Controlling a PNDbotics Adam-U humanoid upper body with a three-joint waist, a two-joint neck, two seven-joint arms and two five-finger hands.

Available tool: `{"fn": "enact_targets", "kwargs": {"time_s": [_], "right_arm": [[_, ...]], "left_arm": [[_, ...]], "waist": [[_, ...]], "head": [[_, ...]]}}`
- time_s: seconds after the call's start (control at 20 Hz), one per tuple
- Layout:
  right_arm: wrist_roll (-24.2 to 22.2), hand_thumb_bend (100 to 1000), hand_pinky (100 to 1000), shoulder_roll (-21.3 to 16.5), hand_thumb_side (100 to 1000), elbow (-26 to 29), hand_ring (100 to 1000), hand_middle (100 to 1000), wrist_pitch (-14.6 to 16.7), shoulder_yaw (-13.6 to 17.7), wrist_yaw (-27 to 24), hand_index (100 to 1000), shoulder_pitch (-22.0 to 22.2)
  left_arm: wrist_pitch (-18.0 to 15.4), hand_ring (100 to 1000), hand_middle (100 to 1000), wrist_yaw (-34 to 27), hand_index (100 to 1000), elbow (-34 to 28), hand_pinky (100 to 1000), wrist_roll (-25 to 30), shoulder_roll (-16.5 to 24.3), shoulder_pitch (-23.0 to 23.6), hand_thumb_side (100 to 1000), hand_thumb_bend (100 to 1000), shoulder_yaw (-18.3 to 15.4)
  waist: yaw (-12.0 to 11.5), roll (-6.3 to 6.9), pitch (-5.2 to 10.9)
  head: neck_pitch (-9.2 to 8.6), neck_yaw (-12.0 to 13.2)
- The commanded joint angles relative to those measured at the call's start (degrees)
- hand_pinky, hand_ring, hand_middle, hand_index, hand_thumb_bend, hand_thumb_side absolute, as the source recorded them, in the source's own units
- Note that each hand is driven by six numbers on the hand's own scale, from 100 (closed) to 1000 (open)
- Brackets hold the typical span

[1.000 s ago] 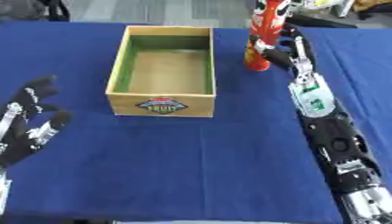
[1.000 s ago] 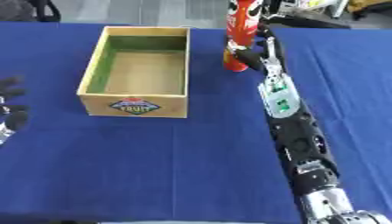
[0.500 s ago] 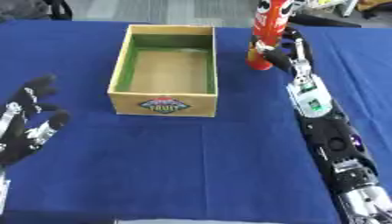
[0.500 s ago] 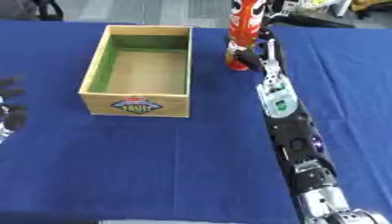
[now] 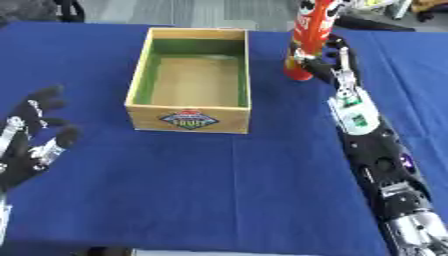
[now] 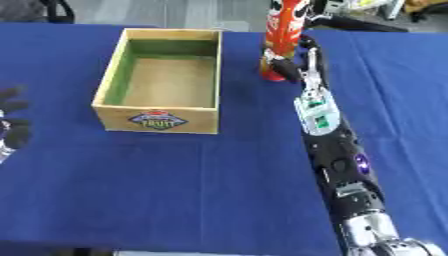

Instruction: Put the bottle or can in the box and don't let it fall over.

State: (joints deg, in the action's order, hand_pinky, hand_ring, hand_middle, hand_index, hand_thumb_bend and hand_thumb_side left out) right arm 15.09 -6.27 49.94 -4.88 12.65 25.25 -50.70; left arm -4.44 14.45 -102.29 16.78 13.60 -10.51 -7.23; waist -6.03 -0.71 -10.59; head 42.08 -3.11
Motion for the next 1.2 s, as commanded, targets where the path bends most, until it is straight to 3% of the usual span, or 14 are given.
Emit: {"fn": "enact_targets", "kwargs": {"time_s": [0.05, 1.2], "right_arm": [[0.70, 553, 780, -0.50, 450, 0.26, 883, 881, -0.02, 0.31, 0.41, 946, -1.57], [2.16, 545, 778, -1.66, 451, -1.36, 875, 877, -0.01, 1.30, 0.38, 945, -3.05]], "left_arm": [[-0.10, 897, 922, -0.16, 930, -0.96, 766, 0.19, 0.36, -0.52, 698, 699, 0.08], [-0.21, 894, 920, -0.32, 930, -1.00, 768, 0.37, 0.31, -0.68, 698, 701, 0.20]], "waist": [[-0.16, 0.11, 0.57], [-1.13, 0.18, 0.38]], "head": [[-0.73, -0.03], [-1.20, -0.35]]}}
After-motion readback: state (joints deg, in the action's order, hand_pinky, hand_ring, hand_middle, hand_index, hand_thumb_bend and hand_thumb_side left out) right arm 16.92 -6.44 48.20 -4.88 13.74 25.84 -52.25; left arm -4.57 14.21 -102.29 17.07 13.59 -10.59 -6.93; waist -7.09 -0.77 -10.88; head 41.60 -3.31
